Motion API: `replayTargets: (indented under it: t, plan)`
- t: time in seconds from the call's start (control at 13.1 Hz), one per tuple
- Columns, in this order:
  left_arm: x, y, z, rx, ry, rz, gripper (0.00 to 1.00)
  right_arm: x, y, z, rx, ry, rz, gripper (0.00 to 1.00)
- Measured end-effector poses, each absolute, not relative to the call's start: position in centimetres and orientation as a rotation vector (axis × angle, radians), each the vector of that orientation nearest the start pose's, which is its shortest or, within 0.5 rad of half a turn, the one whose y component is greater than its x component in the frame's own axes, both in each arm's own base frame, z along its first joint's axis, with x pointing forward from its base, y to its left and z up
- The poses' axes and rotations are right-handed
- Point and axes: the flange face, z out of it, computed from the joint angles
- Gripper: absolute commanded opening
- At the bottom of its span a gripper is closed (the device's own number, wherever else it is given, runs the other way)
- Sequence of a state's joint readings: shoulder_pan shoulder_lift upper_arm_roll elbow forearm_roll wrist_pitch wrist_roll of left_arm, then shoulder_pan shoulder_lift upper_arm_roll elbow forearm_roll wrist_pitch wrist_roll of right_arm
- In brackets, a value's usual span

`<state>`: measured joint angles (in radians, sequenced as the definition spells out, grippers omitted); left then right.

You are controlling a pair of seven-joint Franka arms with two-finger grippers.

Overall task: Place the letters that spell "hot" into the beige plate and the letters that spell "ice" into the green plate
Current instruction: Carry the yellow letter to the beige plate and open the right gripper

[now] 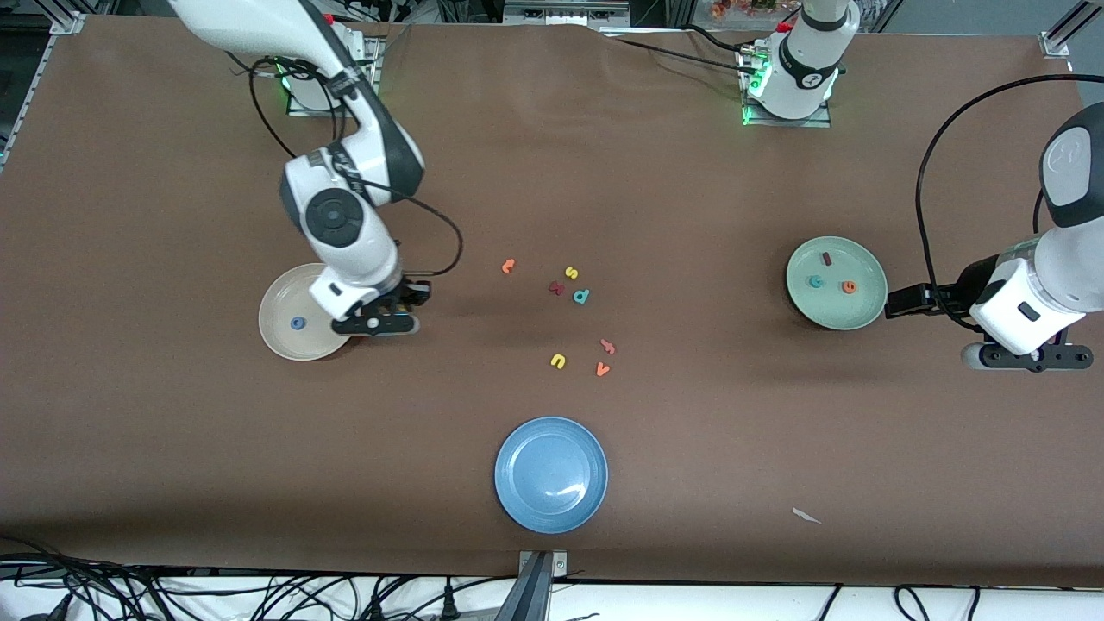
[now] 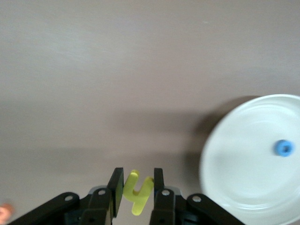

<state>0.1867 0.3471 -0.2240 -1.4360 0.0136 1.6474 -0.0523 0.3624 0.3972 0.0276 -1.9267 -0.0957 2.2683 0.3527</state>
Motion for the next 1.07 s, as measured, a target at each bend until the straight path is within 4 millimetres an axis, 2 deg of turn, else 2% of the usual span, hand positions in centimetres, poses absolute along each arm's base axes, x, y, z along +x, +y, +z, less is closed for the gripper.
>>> replayTargets:
  t: [0.15,0.23,0.31,0.38,0.46,0.69,0.92,1.07]
  plan:
    - [64.9,-0.3,48.7,-3.192,-0.034,0.212,1.0,58.2,17.3,26.6,-3.23,-0.287,0.098,0.05]
    - [65.0,-0.3,48.6,-3.192,-0.034,0.215,1.0,58.6,14.5,26.1,-3.238,-0.331,0.123,0.09]
    - [65.0,-0.3,48.5,-3.192,-0.034,0.218,1.0,58.7,12.3,25.6,-3.24,-0.343,0.145,0.33]
    - [65.0,-0.3,48.4,-3.192,-0.034,0.22,1.0,58.4,11.3,25.0,-3.234,-0.333,0.157,0.55]
    - [65.0,-0.3,48.3,-3.192,-0.034,0.222,1.0,58.1,11.2,24.5,-3.223,-0.322,0.163,0.67]
    - [65.0,-0.2,48.2,-3.192,-0.035,0.223,1.0,57.3,11.9,23.7,-3.2,-0.302,0.181,0.75]
    - [65.0,-0.2,48.2,-3.192,-0.035,0.223,1.0,57.2,12.0,23.6,-3.188,-0.276,0.182,0.75]
    - [65.0,-0.2,48.2,-3.192,-0.035,0.223,1.0,56.9,13.2,23.6,-3.133,-0.193,0.192,0.75]
